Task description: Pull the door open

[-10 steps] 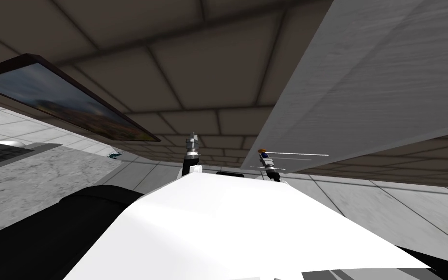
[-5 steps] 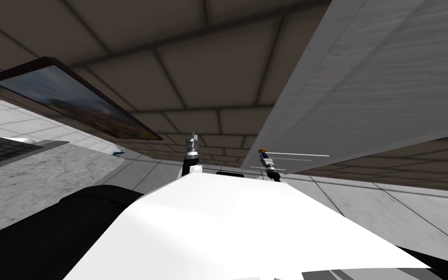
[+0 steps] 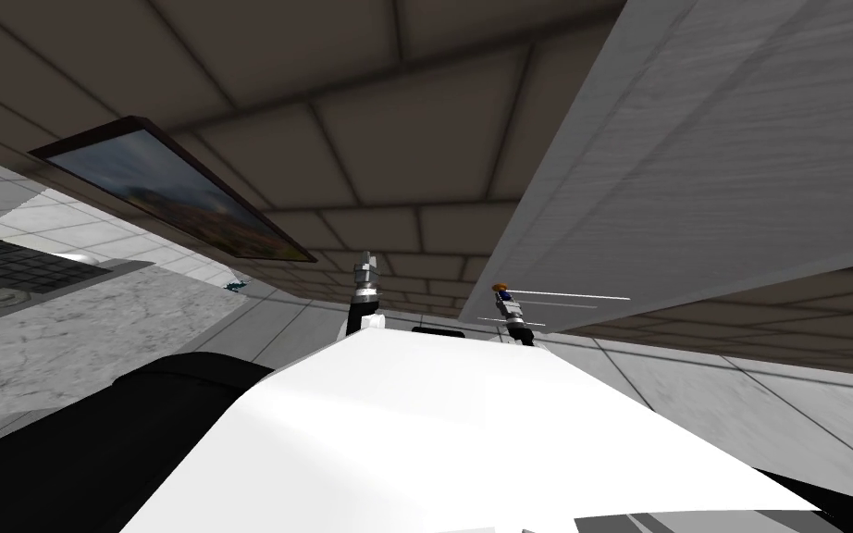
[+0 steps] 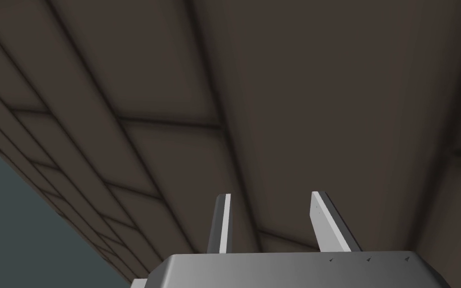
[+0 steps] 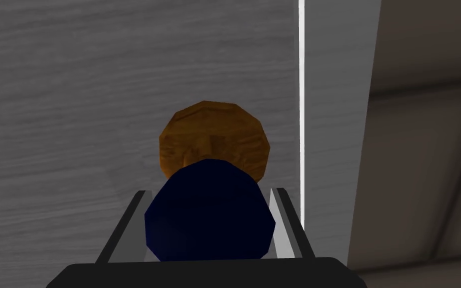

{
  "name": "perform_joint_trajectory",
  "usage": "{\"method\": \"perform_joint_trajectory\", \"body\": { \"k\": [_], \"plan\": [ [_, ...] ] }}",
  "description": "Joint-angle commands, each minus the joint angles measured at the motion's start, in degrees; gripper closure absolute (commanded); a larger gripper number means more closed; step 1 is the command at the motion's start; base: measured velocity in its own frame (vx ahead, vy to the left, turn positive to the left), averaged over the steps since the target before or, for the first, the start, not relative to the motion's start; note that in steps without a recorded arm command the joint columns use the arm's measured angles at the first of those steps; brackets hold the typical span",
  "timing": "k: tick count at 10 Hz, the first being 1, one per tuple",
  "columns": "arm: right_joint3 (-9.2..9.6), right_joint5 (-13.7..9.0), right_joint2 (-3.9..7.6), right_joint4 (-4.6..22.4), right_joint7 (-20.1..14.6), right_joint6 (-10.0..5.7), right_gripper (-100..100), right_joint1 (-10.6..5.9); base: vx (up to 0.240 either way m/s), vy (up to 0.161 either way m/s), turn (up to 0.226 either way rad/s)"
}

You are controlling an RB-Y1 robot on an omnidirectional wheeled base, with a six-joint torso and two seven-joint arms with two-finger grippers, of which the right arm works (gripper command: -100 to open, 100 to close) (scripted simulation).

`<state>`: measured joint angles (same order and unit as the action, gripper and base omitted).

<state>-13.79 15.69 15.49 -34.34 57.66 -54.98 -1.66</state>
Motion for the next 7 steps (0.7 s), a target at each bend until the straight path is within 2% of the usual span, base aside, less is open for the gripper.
{"method": "perform_joint_trajectory", "body": {
  "k": [1, 7],
  "plan": [
    [0.22, -0.61, -0.13, -0.03, -2.04, 0.02, 100, 0.01, -0.041, -0.019, 0.061],
    [0.85, -3.33, -0.11, -0.31, -10.36, 0.47, 100, 0.04, -0.048, -0.024, 0.078]
  ]
}}
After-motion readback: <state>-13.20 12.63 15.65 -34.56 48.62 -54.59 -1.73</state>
